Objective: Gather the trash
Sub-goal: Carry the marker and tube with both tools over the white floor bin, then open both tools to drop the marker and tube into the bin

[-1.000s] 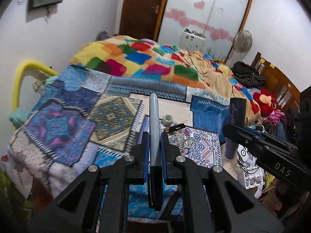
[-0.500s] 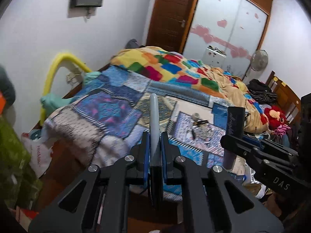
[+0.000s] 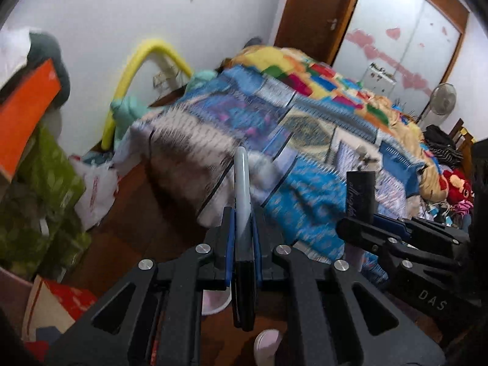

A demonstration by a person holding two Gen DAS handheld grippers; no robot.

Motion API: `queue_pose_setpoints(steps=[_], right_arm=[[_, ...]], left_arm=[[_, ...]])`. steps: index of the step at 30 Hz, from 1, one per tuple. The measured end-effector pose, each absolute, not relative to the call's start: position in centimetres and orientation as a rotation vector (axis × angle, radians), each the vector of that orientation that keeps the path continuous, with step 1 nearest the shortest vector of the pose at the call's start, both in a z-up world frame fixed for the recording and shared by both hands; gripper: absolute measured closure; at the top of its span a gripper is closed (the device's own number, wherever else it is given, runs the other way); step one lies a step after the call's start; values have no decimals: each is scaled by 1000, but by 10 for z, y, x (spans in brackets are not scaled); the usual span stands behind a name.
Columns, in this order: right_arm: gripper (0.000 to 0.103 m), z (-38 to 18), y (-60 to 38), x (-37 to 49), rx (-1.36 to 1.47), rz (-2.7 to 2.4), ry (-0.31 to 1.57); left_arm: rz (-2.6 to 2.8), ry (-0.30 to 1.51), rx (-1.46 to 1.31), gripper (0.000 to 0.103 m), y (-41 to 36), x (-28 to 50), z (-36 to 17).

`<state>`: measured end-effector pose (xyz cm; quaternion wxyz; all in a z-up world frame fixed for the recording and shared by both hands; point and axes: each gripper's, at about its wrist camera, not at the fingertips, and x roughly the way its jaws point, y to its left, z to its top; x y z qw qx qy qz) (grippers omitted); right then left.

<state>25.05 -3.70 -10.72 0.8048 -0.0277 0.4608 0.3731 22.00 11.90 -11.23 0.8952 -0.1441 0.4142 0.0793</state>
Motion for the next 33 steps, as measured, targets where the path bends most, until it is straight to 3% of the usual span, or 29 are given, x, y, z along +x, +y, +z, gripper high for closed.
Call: queue_pose_setpoints(steps=[17, 25, 29, 33], right_arm=[[79, -269, 41, 246, -235, 781, 1329], [79, -287, 55, 248, -210, 824, 1368], [72, -289, 55, 252, -225, 799, 1386], [71, -289, 51, 252, -242, 798, 1386]], left_arm=[[211, 1184, -517, 93, 173, 214, -288], [224, 1231, -593, 93, 189, 218, -319], [239, 1240, -602, 93, 195, 219, -324], [258, 1243, -605, 92, 197, 215, -322]])
